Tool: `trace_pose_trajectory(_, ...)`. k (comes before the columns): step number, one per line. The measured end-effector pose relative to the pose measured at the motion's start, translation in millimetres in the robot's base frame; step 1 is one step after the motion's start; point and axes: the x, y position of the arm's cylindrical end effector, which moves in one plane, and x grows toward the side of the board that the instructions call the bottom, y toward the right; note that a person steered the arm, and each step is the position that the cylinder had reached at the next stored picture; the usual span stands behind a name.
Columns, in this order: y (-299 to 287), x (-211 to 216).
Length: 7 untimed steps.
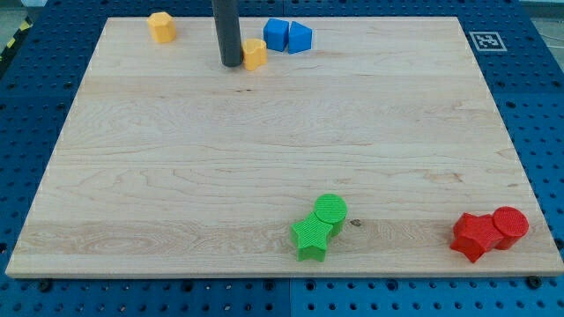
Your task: Move the yellow heart into the blue triangle
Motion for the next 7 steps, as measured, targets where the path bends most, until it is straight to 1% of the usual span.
trace_pose_trajectory(3,26,0)
trace_pose_trajectory(4,59,0)
trace_pose_trajectory(6,35,6)
trace_pose_trajectory(7,18,29)
